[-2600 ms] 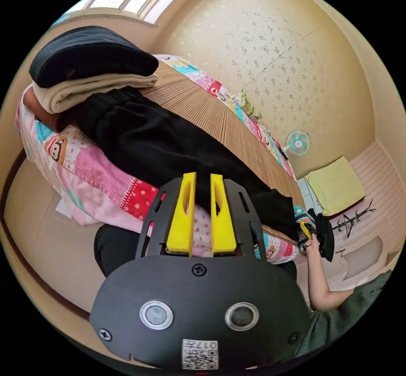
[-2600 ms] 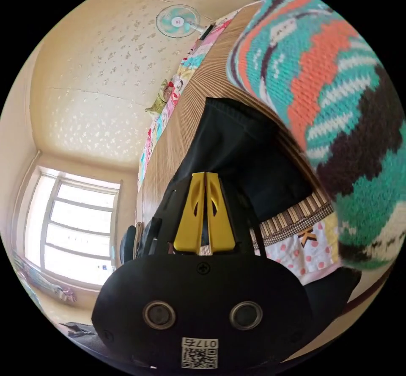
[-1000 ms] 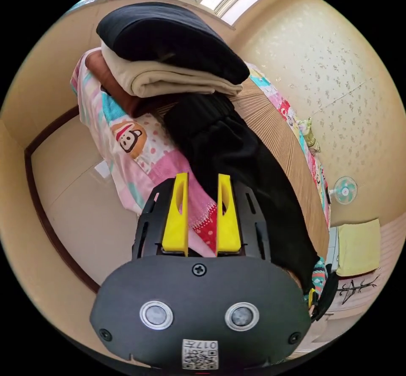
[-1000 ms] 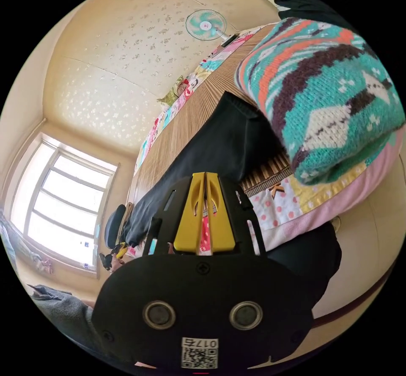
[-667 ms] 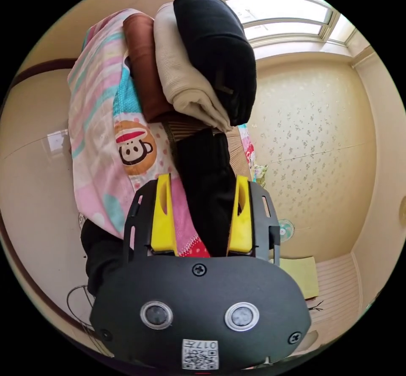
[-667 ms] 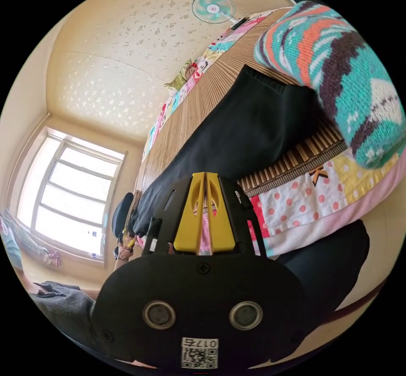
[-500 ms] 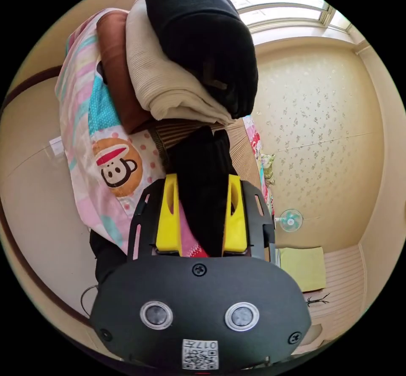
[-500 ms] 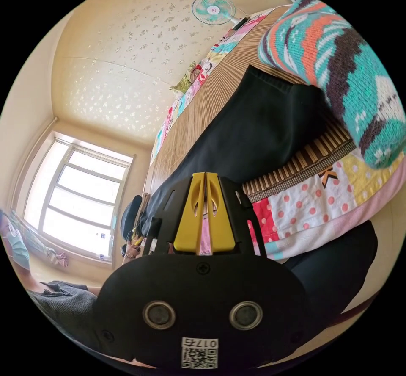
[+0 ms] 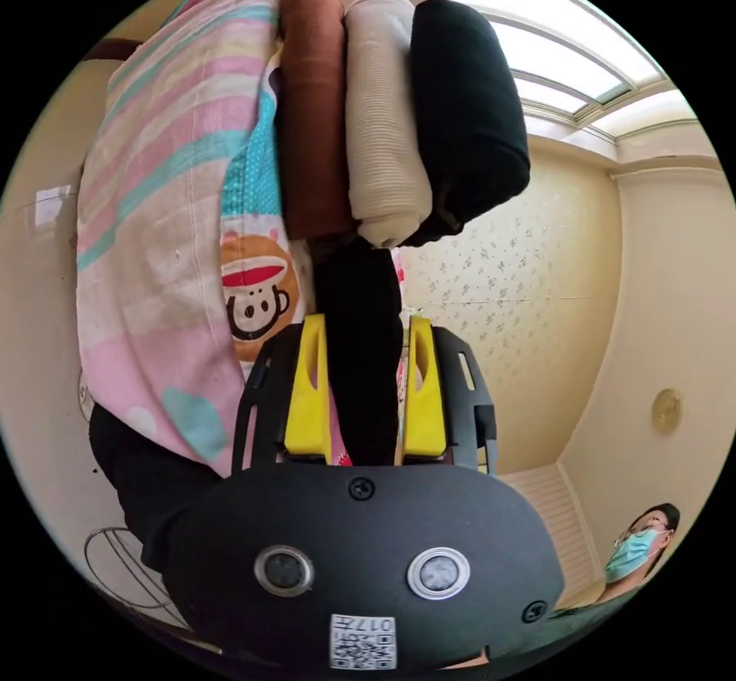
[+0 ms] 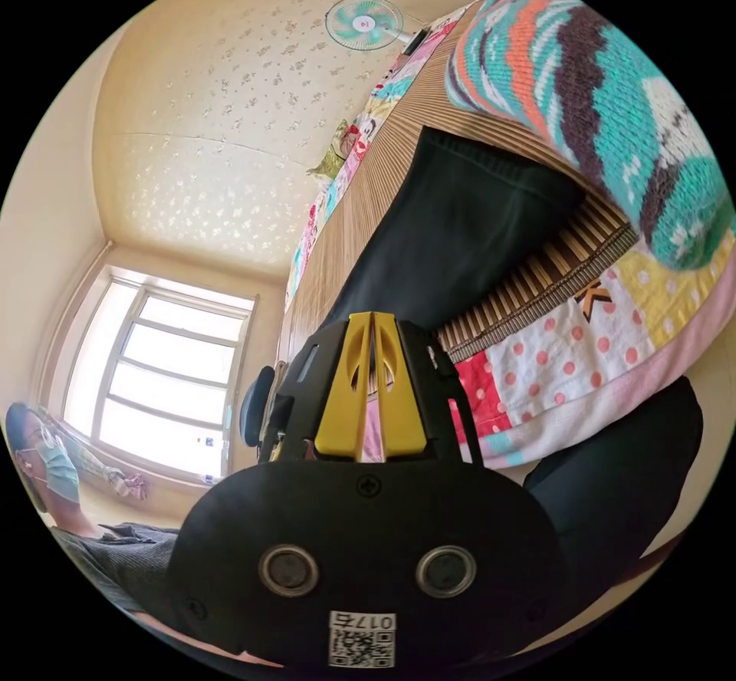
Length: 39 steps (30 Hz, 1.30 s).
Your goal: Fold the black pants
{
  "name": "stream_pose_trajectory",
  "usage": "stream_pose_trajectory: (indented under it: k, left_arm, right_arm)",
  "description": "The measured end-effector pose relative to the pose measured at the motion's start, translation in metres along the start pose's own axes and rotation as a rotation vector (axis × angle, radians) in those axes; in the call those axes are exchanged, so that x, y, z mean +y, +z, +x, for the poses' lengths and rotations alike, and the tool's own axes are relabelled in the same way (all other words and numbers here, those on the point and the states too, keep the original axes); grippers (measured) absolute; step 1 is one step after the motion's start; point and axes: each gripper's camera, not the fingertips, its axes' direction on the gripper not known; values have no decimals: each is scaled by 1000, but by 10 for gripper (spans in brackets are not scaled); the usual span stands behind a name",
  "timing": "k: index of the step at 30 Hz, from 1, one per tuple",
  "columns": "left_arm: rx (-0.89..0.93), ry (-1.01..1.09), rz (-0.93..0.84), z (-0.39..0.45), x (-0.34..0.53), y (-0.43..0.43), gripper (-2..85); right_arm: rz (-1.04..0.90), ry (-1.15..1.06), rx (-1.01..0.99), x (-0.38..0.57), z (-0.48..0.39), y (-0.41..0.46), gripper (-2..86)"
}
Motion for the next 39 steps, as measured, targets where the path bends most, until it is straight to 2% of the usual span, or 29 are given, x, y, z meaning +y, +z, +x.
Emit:
stream_pose_trajectory:
  k: [3,6,9,11,15,18,21,22,24,26,27,28,29,31,33,35,38,39]
  left_arm:
    - [-66,56,-23,10,9,11,151]
    - [-185,23,-100,19,16,35,91]
    - [-89,44,-97,43,32,49,62]
    - [13,154,-153,90,54,73,56]
    - [-45,453,-272,184,128,128,55]
    - [-43,656,-355,235,219,179,56]
    - [24,743,-494,245,312,237,64]
    - [18,744,-594,237,348,265,68]
    - [-84,756,-768,218,399,307,75]
    - [-261,814,-947,184,457,343,94]
    - [-243,824,-976,178,466,344,89]
    - [-133,828,-1018,170,475,340,78]
    - [-4,827,-1031,168,476,330,55]
    - [64,846,-982,171,464,312,36]
    - [-12,867,-863,174,440,292,61]
    - [-192,831,-693,165,398,266,144]
    - [-418,726,-544,135,352,241,185]
    - [-436,700,-529,127,345,237,189]
  right_arm:
    - [-22,-11,-3,-3,0,6,3]
    - [-35,-15,-15,-7,3,10,3]
    - [-32,-6,-46,-9,10,12,4]
    - [-34,0,-64,-9,14,12,4]
    - [-32,11,-77,-12,24,8,5]
    - [-14,14,-93,-14,31,0,5]
    - [-7,18,-90,-13,39,-6,5]
    - [-5,23,-93,-12,44,-8,5]
    - [-4,32,-103,-10,51,-11,5]
    - [-9,26,-103,-8,55,-12,7]
    - [-28,11,-105,-7,55,-11,9]
    - [-54,-10,-111,-8,54,-8,12]
    - [-68,-20,-114,-8,54,-7,15]
    - [-112,-47,-128,-10,56,-2,27]
    - [-125,-57,-130,-11,59,1,39]
    - [-134,-68,-139,-12,60,5,55]
    - [-210,-99,-181,-14,56,26,82]
    - [-247,-113,-195,-14,51,38,90]
